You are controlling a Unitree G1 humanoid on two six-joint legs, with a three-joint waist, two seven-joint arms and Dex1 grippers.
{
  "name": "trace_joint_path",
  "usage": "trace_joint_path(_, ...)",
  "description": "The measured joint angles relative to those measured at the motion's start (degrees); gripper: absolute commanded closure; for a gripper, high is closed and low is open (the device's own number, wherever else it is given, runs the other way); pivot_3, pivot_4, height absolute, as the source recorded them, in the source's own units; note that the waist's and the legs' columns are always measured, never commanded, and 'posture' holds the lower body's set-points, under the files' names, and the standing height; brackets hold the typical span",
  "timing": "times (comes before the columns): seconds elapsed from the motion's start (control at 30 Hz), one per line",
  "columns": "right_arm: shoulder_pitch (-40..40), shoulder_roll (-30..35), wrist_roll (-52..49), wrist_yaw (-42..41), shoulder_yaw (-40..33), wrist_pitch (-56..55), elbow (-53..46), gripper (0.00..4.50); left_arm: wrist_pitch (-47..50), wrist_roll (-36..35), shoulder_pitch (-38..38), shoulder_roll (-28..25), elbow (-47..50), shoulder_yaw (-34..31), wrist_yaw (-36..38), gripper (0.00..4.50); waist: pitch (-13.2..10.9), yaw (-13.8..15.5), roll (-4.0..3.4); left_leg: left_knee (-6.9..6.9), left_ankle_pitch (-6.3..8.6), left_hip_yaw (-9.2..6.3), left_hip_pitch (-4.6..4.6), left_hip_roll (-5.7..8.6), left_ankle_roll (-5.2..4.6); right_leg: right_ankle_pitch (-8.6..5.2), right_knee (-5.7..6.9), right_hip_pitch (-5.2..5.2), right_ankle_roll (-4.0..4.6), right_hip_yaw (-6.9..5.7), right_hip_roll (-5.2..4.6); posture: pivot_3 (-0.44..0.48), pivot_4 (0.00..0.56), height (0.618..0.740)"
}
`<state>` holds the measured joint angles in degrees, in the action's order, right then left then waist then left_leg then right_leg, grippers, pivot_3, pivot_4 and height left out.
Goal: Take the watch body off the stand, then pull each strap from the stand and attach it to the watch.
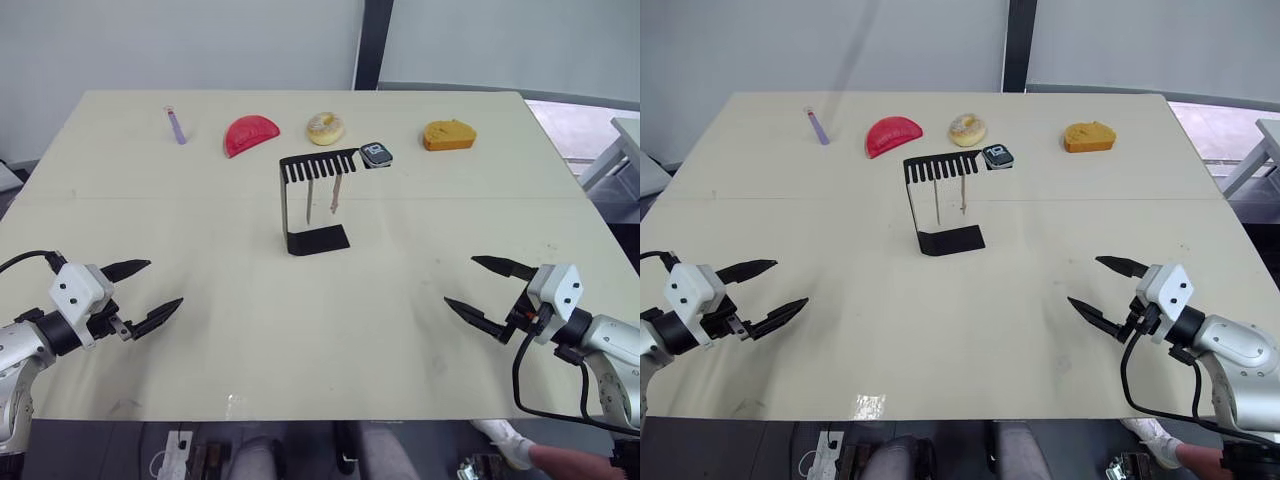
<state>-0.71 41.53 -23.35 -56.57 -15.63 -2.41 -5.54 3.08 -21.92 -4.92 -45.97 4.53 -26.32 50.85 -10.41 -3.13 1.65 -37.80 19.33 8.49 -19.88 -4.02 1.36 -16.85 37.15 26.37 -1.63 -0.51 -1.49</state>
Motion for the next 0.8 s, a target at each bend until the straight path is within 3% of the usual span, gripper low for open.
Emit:
trace_joint_path(0.2, -3.6, -6.7, -2.8, 5.1, 1.8, 5.5, -2.3, 0.03, 8.9, -8.6, 2.1, 0.2, 6.3, 0.0, 0.2, 0.0, 0.1, -0.1, 0.16, -0.13, 0.02, 0.01, 0.04, -0.03, 0.06, -0.01, 0.27, 0.01, 0.02, 0.05, 0.0, 0.0, 0.15, 0.74)
trace_joint_path(0.37, -9.8, -11.2, -9.2, 16.1, 2.6, 18.0, -11.9, 0.03, 15.7, -14.5, 4.4, 0.2, 14.7, 0.6, -1.0, 0.0, 0.1, -0.1, 0.13, -0.16, 0.01, 0.04, 0.12, 0.0, 0.09, -0.01, 0.38, 0.01, 0.02, 0.12, 0.0, 0.0, 0.15, 0.74)
trace_joint_path(0.57, -27.4, -17.1, -14.4, 34.4, 6.5, 36.1, -19.7, 0.03, 21.9, -20.3, 8.8, 1.6, 20.5, 2.9, -4.3, 0.0, 0.1, -0.5, 0.12, -0.21, -0.01, 0.09, 0.15, -0.02, 0.14, -0.04, 0.53, 0.08, 0.07, 0.23, 0.06, 0.0, 0.15, 0.74)
trace_joint_path(0.8, -42.7, -24.3, -13.9, 47.5, 11.2, 50.2, -15.6, 0.03, 23.7, -21.1, 11.8, 5.5, 22.9, 6.6, -8.8, 0.0, 0.1, -0.3, 0.16, -0.31, -0.02, 0.07, 0.01, 0.0, 0.11, -0.04, 0.51, 0.13, 0.08, 0.22, 0.02, 0.0, 0.15, 0.74)
